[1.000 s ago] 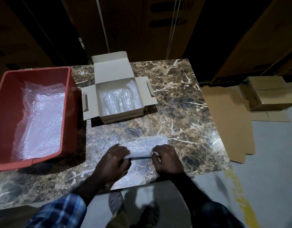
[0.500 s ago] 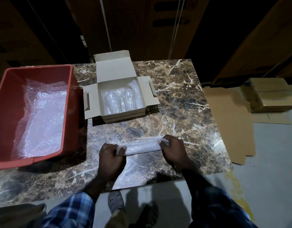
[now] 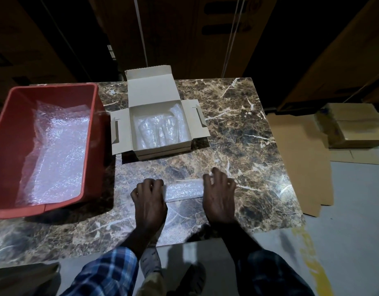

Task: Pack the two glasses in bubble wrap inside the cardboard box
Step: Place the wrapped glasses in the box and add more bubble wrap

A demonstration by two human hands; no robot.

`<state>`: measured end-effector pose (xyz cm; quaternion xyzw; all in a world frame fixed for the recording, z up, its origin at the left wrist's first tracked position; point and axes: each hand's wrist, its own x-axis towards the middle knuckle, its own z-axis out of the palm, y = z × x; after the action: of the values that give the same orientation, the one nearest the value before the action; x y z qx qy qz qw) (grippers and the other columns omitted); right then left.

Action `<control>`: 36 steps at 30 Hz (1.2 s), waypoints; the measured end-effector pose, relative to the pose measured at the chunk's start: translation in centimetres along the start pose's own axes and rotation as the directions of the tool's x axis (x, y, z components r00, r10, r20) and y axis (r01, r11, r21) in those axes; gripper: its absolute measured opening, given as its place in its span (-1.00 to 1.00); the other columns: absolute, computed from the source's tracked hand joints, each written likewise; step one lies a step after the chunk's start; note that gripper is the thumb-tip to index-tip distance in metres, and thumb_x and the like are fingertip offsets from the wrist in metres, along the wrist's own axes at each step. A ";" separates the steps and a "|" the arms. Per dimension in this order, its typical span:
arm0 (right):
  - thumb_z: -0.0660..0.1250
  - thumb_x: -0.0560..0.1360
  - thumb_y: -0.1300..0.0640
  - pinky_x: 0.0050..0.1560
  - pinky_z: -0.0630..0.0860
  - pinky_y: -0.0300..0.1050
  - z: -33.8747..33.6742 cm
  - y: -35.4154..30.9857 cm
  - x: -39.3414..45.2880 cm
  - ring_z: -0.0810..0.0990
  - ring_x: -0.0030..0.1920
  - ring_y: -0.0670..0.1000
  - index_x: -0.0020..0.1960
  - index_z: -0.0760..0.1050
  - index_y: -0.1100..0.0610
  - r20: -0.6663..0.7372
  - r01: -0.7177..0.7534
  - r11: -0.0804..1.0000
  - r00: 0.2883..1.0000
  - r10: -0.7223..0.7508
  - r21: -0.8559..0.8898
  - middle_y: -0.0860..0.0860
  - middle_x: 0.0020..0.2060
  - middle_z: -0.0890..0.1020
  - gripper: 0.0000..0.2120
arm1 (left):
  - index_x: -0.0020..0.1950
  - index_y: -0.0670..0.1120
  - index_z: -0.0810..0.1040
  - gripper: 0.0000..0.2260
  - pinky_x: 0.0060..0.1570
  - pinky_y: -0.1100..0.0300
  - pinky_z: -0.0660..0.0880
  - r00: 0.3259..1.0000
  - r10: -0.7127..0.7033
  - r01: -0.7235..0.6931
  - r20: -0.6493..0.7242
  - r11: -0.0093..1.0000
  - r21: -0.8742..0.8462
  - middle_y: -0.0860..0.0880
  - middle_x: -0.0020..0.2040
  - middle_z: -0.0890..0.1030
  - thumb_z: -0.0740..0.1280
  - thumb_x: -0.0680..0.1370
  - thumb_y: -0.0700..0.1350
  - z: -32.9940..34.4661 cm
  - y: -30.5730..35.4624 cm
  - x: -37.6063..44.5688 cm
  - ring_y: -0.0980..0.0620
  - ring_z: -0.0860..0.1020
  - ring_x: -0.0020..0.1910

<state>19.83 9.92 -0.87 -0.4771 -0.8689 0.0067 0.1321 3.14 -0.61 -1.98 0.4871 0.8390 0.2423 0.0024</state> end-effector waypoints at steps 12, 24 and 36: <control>0.05 0.65 0.10 0.51 0.14 0.01 2.7 0.4 -2.5 0.36 0.50 0.08 0.51 0.35 0.18 0.214 0.307 0.924 0.910 -0.355 0.226 0.10 0.48 0.41 -0.54 | 0.32 -0.25 0.57 -0.59 0.42 -0.16 0.30 0.893 0.423 -0.431 0.153 0.902 0.024 -0.18 0.34 0.57 0.34 0.59 0.00 0.4 -1.7 -1.8 -0.25 0.41 0.43; 0.46 0.51 0.20 0.09 0.49 0.01 1.2 2.5 -1.5 0.60 -0.01 0.16 -0.04 0.62 0.21 -0.100 0.422 0.888 0.906 -0.410 0.180 0.10 0.01 0.67 -0.92 | 0.07 -0.15 0.59 -0.90 -0.09 0.05 0.49 0.872 0.481 -0.469 0.095 0.875 -0.119 -0.05 -0.01 0.59 0.32 0.62 -0.16 0.7 -0.5 -0.6 -0.09 0.49 -0.07; 0.36 0.58 0.11 -0.25 0.19 -0.11 -1.6 3.5 1.9 0.39 -0.29 -0.04 -0.25 0.55 0.11 0.248 -0.030 0.872 0.963 -0.106 0.489 -0.01 -0.39 0.57 -0.77 | -0.13 0.06 0.62 -0.67 -0.04 0.12 0.16 0.978 0.091 -0.056 0.187 0.981 -0.183 0.15 -0.21 0.59 0.13 0.63 0.12 0.1 -0.9 1.2 0.04 0.40 -0.11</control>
<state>22.13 13.28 0.62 -0.4056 -0.8579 0.2873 0.1303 1.79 0.09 -2.15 0.5373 0.7911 0.2669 0.1188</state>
